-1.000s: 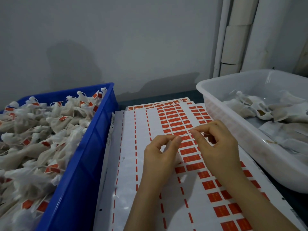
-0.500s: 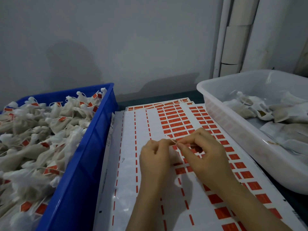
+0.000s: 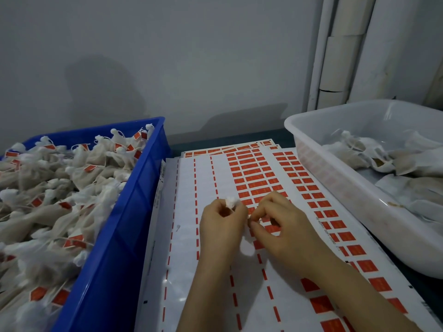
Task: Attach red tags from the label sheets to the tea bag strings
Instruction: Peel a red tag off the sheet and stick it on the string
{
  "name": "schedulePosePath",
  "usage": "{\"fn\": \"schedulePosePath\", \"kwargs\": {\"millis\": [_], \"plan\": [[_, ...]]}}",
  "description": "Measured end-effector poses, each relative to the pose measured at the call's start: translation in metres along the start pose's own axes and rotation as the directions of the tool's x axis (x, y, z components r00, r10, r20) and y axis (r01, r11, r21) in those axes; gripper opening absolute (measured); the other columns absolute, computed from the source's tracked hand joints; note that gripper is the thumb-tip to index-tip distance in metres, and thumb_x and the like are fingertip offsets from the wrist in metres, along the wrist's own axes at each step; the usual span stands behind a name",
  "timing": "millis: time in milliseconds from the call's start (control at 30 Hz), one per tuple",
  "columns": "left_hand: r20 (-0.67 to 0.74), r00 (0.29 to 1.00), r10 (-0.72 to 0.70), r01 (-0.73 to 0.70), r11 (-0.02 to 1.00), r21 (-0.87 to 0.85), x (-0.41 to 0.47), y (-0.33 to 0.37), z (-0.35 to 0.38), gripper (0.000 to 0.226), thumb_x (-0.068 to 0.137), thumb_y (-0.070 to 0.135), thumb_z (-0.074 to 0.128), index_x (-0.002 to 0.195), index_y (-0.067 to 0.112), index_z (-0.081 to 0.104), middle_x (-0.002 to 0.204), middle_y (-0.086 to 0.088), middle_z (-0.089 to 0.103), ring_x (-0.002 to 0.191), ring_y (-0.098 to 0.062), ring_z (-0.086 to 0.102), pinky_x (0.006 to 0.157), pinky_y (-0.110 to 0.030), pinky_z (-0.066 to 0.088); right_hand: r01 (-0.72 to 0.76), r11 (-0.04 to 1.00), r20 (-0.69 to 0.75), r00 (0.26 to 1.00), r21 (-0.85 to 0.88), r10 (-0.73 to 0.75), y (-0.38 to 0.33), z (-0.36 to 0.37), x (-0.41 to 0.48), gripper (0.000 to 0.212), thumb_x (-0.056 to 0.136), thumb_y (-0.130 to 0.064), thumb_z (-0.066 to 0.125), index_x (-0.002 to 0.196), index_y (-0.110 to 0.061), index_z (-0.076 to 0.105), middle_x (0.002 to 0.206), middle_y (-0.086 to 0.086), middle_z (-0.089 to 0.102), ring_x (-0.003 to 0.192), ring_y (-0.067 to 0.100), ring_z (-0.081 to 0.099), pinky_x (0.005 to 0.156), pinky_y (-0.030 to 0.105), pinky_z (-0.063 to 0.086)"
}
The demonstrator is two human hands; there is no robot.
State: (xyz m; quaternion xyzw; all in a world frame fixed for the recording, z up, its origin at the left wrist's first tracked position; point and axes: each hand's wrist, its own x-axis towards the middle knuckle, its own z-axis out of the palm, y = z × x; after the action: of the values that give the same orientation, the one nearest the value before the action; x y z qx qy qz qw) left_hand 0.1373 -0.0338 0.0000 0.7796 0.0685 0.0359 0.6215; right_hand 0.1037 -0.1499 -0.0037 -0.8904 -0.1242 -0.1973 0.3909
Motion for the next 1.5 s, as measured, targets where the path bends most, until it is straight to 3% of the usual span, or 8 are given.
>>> {"fn": "schedulePosePath", "kwargs": {"millis": [200, 333, 467, 600, 767, 933, 1167, 1500], "plan": [[0.108, 0.955, 0.275, -0.29, 0.941, 0.173, -0.003, -0.001, 0.001, 0.015, 0.091, 0.012, 0.059, 0.081, 0.025, 0.058, 0.08, 0.012, 0.06, 0.074, -0.007, 0.058, 0.054, -0.003, 0.042, 0.05, 0.998, 0.042, 0.998, 0.024, -0.051, 0.004, -0.002, 0.001, 0.014, 0.084, -0.017, 0.064, 0.087, -0.03, 0.062, 0.118, -0.037, 0.039, 0.11, -0.015, 0.042, 0.09, 0.0, 0.033], [-0.014, 0.905, 0.425, -0.409, 0.88, 0.241, -0.007, -0.001, 0.002, 0.014, 0.087, 0.019, 0.065, 0.084, 0.028, 0.055, 0.08, 0.023, 0.051, 0.076, 0.004, 0.054, 0.059, 0.003, 0.039, 0.066, 0.998, 0.021, 0.998, 0.005, -0.066, 0.007, 0.0, 0.001, 0.009, 0.083, -0.012, 0.065, 0.088, -0.02, 0.064, 0.099, -0.027, 0.05, 0.094, -0.013, 0.05, 0.085, 0.0, 0.037], [-0.188, 0.944, 0.272, -0.24, 0.955, 0.177, -0.001, -0.002, 0.0, 0.019, 0.08, 0.024, 0.072, 0.083, 0.028, 0.053, 0.082, 0.016, 0.055, 0.071, -0.006, 0.056, 0.053, -0.004, 0.035, 0.04, 0.999, -0.031, 0.999, -0.022, -0.04, 0.006, 0.0, 0.003, 0.006, 0.084, -0.014, 0.065, 0.082, -0.018, 0.061, 0.087, -0.018, 0.051, 0.081, -0.001, 0.054, 0.077, 0.003, 0.042], [-0.099, 0.99, 0.096, -0.084, 0.989, 0.124, 0.001, -0.006, 0.003, 0.027, 0.087, 0.018, 0.061, 0.06, 0.02, 0.058, 0.056, 0.006, 0.054, 0.053, -0.011, 0.051, 0.046, -0.009, 0.036, 0.038, 0.997, -0.05, 0.998, -0.068, -0.042, 0.004, 0.0, 0.003, 0.006, 0.085, -0.014, 0.063, 0.082, -0.017, 0.058, 0.091, -0.01, 0.056, 0.081, 0.006, 0.056, 0.078, 0.012, 0.047], [-0.01, 0.998, -0.064, 0.064, 0.998, -0.029, 0.0, -0.003, 0.004, 0.022, 0.089, 0.03, 0.062, 0.067, 0.026, 0.064, 0.06, 0.009, 0.063, 0.047, -0.008, 0.06, 0.035, -0.005, 0.036, 0.076, 0.985, -0.048, 0.995, -0.154, -0.085, 0.002, 0.002, 0.001, 0.002, 0.086, -0.012, 0.062, 0.088, -0.012, 0.062, 0.094, -0.001, 0.061, 0.08, 0.008, 0.057, 0.079, 0.018, 0.05], [0.059, 0.974, -0.218, 0.226, 0.952, -0.208, -0.002, -0.003, 0.009, 0.014, 0.084, 0.035, 0.068, 0.082, 0.021, 0.069, 0.082, 0.001, 0.072, 0.075, -0.017, 0.068, 0.069, -0.029, 0.057, 0.125, 0.95, -0.097, 0.982, -0.285, -0.159, 0.001, 0.004, 0.0, 0.012, 0.077, -0.01, 0.065, 0.089, -0.009, 0.067, 0.089, 0.004, 0.067, 0.073, 0.014, 0.065, 0.075, 0.014, 0.043], [0.087, 0.992, -0.093, 0.117, 0.932, -0.342, -0.013, 0.005, 0.007, 0.009, 0.082, 0.036, 0.068, 0.089, 0.032, 0.072, 0.083, 0.016, 0.073, 0.079, -0.01, 0.069, 0.058, -0.018, 0.053, 0.097, 0.975, -0.114, 0.986, -0.198, -0.121, 0.002, 0.007, -0.002, 0.018, 0.079, -0.017, 0.058, 0.094, -0.011, 0.067, 0.094, 0.001, 0.067, 0.074, 0.008, 0.061, 0.073, 0.002, 0.034], [0.057, 0.998, 0.004, 0.016, 0.939, -0.343, -0.01, 0.007, 0.005, 0.012, 0.083, 0.035, 0.064, 0.086, 0.027, 0.073, 0.075, 0.012, 0.073, 0.073, 0.0, 0.068, 0.049, -0.009, 0.048, 0.195, 0.958, -0.188, 0.954, -0.21, -0.235, -0.002, 0.0, -0.001, 0.016, 0.079, -0.018, 0.062, 0.091, -0.009, 0.067, 0.104, 0.006, 0.065, 0.088, 0.009, 0.06, 0.08, 0.009, 0.043]]}}
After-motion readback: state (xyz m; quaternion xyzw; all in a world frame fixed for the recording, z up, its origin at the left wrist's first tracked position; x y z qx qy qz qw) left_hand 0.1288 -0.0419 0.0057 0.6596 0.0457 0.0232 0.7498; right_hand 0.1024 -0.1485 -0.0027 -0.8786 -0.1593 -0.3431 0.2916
